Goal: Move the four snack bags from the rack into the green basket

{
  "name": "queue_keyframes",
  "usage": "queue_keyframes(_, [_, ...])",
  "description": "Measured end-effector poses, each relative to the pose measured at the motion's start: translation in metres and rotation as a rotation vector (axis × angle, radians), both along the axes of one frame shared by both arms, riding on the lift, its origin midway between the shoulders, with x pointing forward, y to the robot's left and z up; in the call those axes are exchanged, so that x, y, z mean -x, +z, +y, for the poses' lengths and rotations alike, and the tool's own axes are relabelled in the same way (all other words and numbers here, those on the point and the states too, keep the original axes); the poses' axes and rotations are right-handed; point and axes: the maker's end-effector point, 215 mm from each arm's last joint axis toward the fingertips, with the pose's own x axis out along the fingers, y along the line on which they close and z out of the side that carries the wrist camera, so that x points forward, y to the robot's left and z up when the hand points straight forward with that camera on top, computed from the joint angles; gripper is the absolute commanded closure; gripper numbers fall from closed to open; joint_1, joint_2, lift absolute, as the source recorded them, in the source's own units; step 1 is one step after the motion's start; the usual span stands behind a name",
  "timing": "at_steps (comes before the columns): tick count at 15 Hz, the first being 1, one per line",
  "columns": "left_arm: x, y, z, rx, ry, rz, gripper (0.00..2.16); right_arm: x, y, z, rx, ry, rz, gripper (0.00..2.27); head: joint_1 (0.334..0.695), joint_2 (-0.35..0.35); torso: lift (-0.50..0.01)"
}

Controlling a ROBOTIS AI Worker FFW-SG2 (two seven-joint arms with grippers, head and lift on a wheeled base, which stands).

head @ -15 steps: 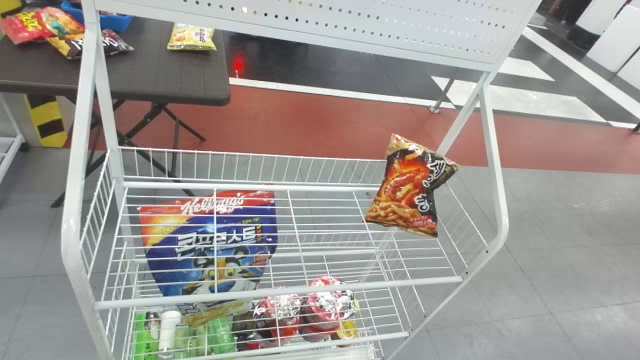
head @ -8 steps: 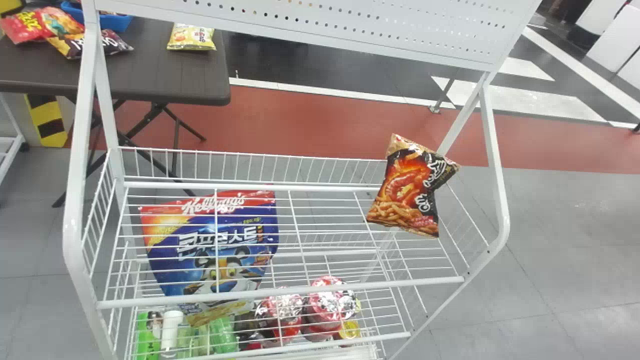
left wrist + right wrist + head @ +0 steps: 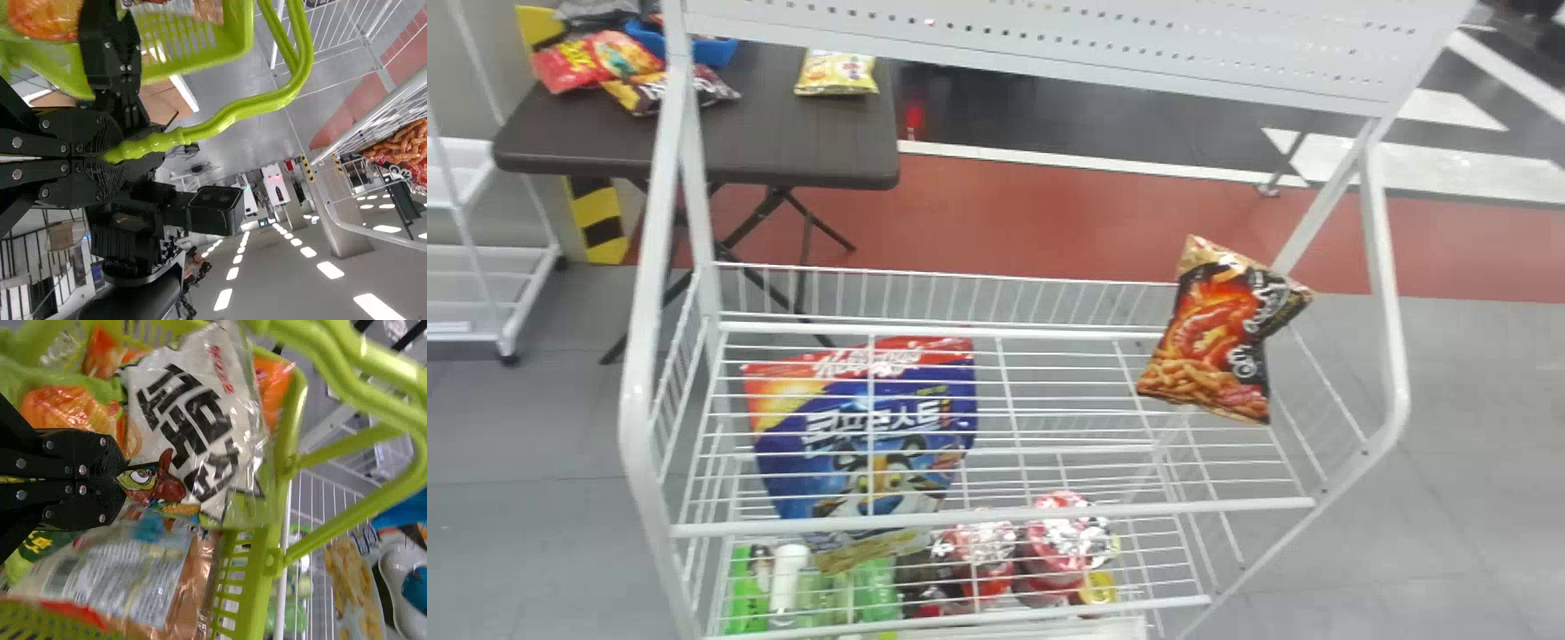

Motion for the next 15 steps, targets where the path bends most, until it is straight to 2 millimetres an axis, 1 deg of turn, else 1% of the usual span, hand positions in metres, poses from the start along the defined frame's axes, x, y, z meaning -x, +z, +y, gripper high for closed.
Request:
queue_keyframes(1, [0.0,0.0,0.0,0.0,0.0,0.0,2.05,-0.001,0.0,-0.009,0.016,-0.015,-0.004,0.02,0.695,-0.343,0.0])
queue_keyframes(3, [0.0,0.0,0.0,-0.001,0.0,0.0,2.05,-0.006,0.003,-0.027,0.043,-0.047,-0.024,0.02,0.695,-0.35,0.0])
queue_keyframes(4, [0.0,-0.001,0.0,-0.002,0.001,0.001,2.05,-0.01,0.008,-0.036,0.051,-0.063,-0.038,0.03,0.695,-0.35,0.0])
queue_keyframes(7, [-0.001,-0.002,0.0,-0.005,0.001,0.002,2.05,-0.021,0.031,-0.058,0.064,-0.102,-0.09,0.04,0.695,-0.35,0.0])
queue_keyframes(10, [-0.001,-0.002,0.0,-0.006,0.001,0.002,2.05,-0.04,0.056,-0.086,0.07,-0.16,-0.152,0.04,0.695,-0.35,0.0])
queue_keyframes(11, [-0.001,-0.002,0.0,-0.005,0.002,0.002,2.05,-0.048,0.064,-0.095,0.072,-0.183,-0.177,0.04,0.695,-0.35,0.0])
queue_keyframes(13, [-0.001,-0.002,0.001,-0.004,0.004,0.003,2.05,-0.074,0.087,-0.123,0.073,-0.262,-0.261,0.04,0.695,-0.35,0.0])
queue_keyframes(14, [-0.001,-0.002,0.001,-0.004,0.004,0.004,2.05,-0.092,0.105,-0.141,0.07,-0.313,-0.33,0.04,0.695,-0.35,0.0])
queue_keyframes(15, [-0.001,-0.002,0.001,-0.005,0.004,0.004,2.05,-0.113,0.127,-0.161,0.07,-0.365,-0.419,0.04,0.695,-0.35,0.0])
